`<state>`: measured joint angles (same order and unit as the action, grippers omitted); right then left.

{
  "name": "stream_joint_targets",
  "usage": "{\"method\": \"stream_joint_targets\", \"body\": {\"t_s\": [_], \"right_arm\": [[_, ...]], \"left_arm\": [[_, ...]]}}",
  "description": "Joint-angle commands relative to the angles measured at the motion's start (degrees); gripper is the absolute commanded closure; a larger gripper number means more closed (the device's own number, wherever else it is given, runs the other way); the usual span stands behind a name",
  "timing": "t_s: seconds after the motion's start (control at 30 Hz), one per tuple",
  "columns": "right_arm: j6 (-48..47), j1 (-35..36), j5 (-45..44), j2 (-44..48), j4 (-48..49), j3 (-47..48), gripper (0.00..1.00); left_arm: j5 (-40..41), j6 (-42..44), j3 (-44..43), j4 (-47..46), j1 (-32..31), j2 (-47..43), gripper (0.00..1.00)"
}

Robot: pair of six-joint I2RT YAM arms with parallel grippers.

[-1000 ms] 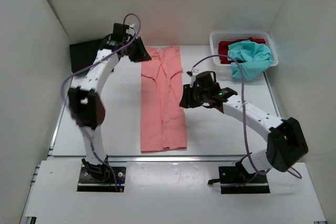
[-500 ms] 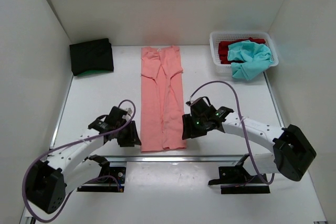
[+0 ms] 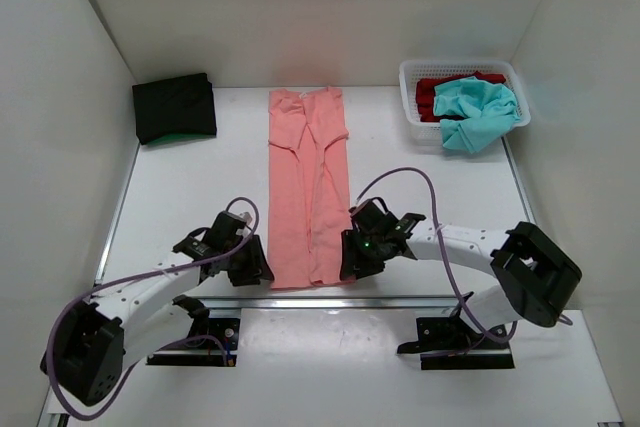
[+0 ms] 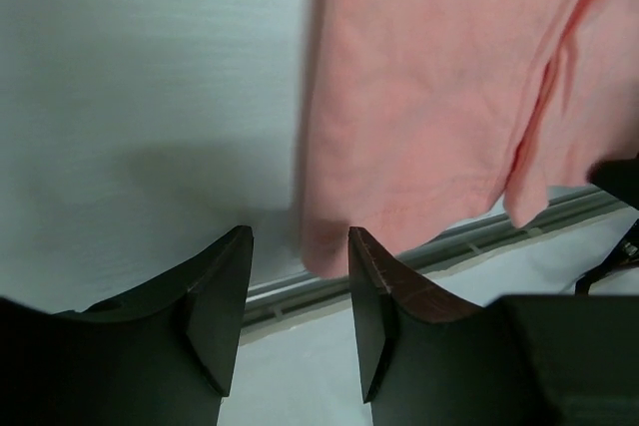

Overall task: Fold and stack the t-shirts
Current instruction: Grab the bottom of the folded rectangular tshirt with both arms, then fold the folded rectangular tshirt in 1/3 of the way

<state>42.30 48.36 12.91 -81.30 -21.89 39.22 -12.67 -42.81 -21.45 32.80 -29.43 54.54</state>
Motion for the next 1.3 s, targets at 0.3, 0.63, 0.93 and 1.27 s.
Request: {"method": "stream_joint_targets", "body": {"t_s": [0.3, 0.63, 0.93, 1.27], "right_arm": [[0.4, -1.2, 10.0, 0.4, -2.3, 2.4, 1.00], [-12.5, -16.1, 19.9, -6.0, -16.1, 21.8, 1.00], [-24.7, -25.2, 21.6, -23.5, -26.0, 47.1, 1.00], [-27.5, -31.9, 21.5, -45.2, -33.2, 74.5, 0.94]], "left_arm": [[-2.5, -1.0, -3.8, -0.8, -3.4, 4.1, 1.00], [0.7, 2.6, -27.1, 2.7, 1.6, 14.0, 1.00], [3.7, 3.0, -41.1, 4.9, 12.1, 28.1, 1.00], [-3.1, 2.5, -57.4, -0.7, 17.6, 49.9, 0.93]]}}
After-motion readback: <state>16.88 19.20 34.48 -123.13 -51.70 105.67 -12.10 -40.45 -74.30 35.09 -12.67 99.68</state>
